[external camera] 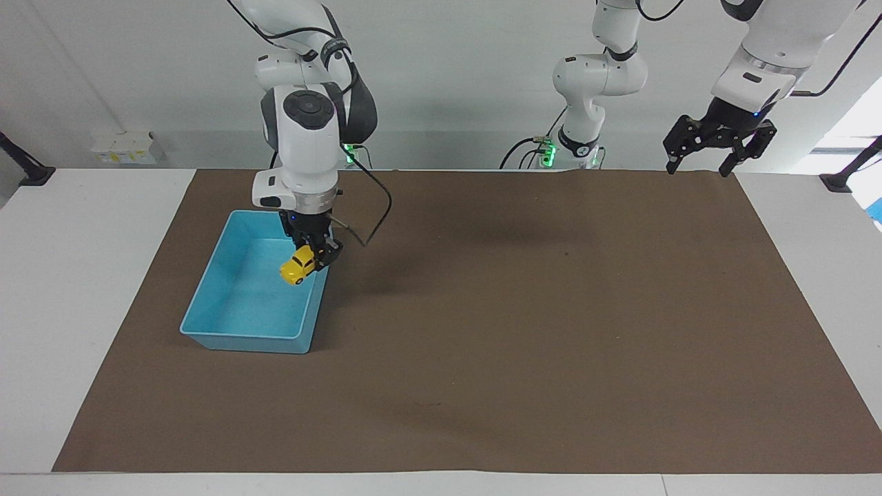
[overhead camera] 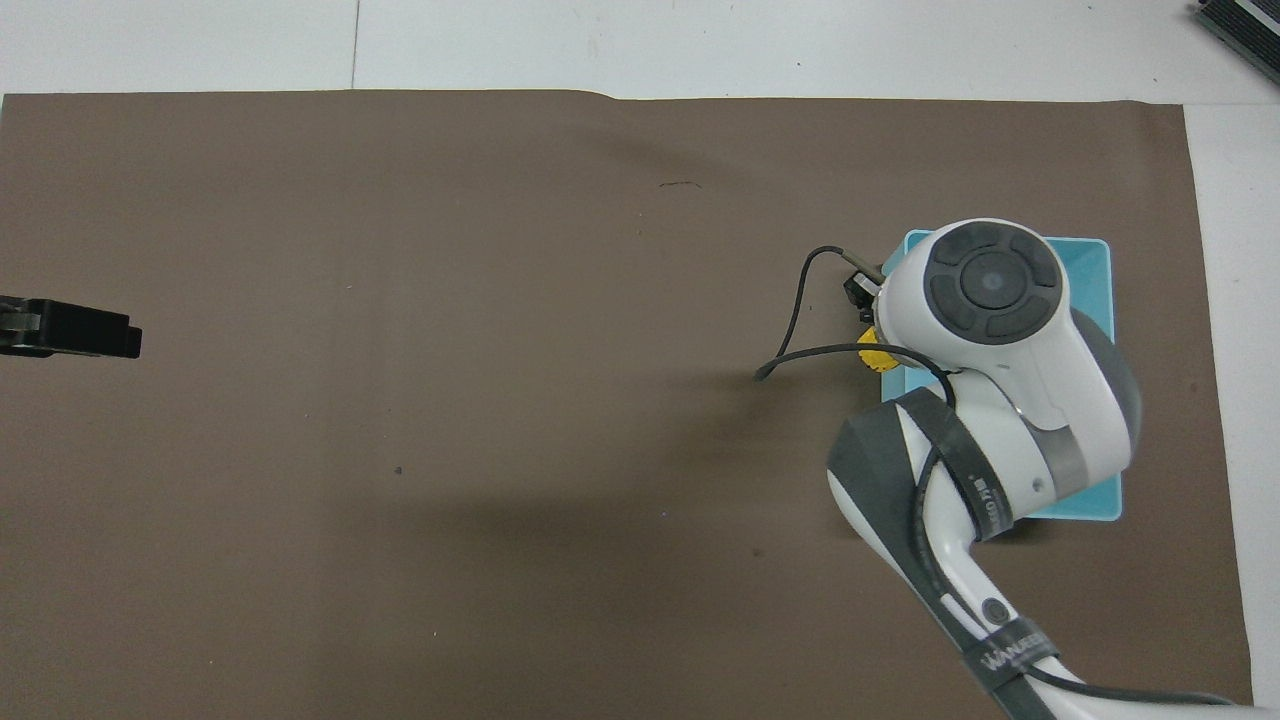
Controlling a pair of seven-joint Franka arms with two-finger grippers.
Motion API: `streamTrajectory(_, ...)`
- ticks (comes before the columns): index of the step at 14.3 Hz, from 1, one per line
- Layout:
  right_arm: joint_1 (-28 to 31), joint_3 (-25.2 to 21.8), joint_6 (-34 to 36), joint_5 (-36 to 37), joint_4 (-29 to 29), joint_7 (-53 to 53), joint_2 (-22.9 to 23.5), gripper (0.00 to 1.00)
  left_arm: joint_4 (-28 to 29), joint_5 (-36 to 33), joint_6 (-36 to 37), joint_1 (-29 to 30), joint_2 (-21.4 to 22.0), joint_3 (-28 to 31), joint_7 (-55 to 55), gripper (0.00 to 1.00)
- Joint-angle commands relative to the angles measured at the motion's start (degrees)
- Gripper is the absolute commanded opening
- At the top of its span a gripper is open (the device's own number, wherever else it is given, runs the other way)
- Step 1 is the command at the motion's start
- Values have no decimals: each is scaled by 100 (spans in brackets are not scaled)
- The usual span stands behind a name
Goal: Wind up and store yellow beetle car
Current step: 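Lift the car into the blue bin and open the right gripper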
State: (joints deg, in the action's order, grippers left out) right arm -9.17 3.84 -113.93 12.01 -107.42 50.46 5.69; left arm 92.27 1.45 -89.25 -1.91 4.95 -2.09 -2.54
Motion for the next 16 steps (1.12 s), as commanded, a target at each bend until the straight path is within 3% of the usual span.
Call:
streamTrajectory(1,450,47,248,-479,-148,-1551,-182,0,89,5,-83,42,33,-2,-27,100)
streamTrajectory(6,1048,47,30,-506,-324,-3434,-226,0,28,5,-22,-11,15,-2,-53,100)
streamTrajectory(9,1216,38,-732,-506,-1024,-4393,-541,0,27,31,4,-28,33,-19,-53,100)
streamTrajectory(16,1330,38,-2393,-506,-2457,-4677,-894,0,36,22,22,86,59,24,-53,100)
